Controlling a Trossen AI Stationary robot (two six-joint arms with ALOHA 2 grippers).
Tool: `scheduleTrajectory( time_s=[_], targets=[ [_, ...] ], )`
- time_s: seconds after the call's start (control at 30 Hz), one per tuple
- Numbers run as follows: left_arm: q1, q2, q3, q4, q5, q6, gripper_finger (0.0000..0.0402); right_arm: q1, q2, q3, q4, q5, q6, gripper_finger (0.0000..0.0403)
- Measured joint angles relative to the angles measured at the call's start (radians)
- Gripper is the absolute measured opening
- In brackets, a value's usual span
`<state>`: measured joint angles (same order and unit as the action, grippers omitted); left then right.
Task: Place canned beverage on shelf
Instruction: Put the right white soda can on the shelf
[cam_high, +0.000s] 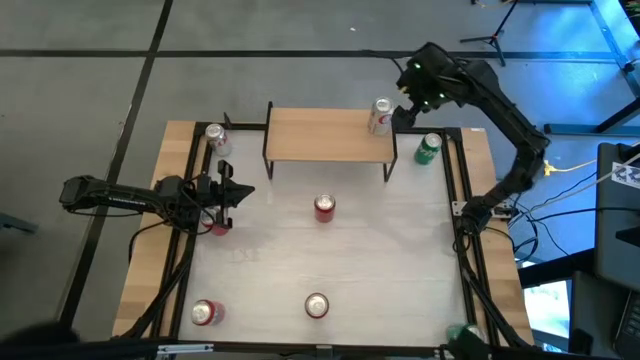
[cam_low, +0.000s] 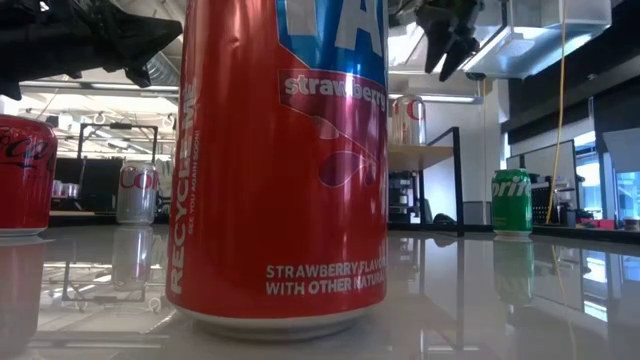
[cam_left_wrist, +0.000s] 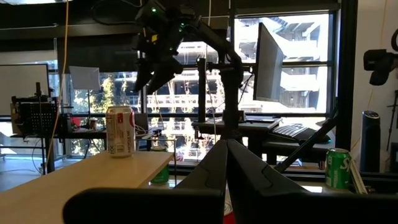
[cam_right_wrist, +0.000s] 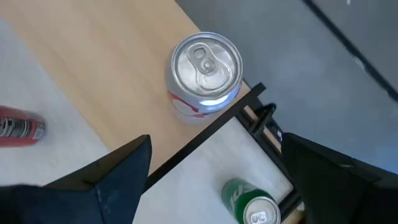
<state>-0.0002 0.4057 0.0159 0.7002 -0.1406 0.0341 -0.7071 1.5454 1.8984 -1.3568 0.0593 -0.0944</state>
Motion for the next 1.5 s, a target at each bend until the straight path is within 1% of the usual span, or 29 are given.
scheduleTrajectory(
  time_s=[0.1, 0.3, 0.5, 0.63, 0.77, 0.97, 1.23, 1.5],
  targets=[
    [0.000, 0.000, 0.000, 0.000, 0.000, 0.000, 0.0002, 0.000, -0.089, -0.126, 0.088, -0.011, -0.016, 0.0356],
    [0.000, 0.016, 0.000, 0.002, -0.010, 0.000, 0.0002, 0.000, -0.270, -0.395, 0.323, -0.016, -0.024, 0.0356],
    [0.000, 0.053, 0.000, 0.030, -0.032, 0.000, 0.0002, 0.000, -0.370, -0.611, 0.531, -0.045, -0.046, 0.0356],
    [0.000, 0.060, 0.000, 0.039, -0.031, 0.000, 0.0002, 0.000, -0.384, -0.706, 0.588, -0.090, -0.049, 0.0356],
    [0.000, 0.060, 0.000, 0.040, -0.031, 0.002, 0.0002, 0.000, -0.386, -0.796, 0.682, -0.123, -0.068, 0.0356],
    [0.000, 0.060, 0.000, 0.042, -0.031, 0.001, 0.0002, 0.000, -0.386, -0.929, 0.870, -0.090, -0.069, 0.0356],
    [0.000, 0.060, 0.000, 0.043, -0.031, 0.001, 0.0002, 0.000, -0.385, -1.068, 1.175, -0.053, -0.069, 0.0356],
    [0.000, 0.060, 0.000, 0.051, -0.031, 0.002, 0.0002, 0.000, -0.385, -1.160, 1.445, -0.050, -0.064, 0.0356]
  ],
)
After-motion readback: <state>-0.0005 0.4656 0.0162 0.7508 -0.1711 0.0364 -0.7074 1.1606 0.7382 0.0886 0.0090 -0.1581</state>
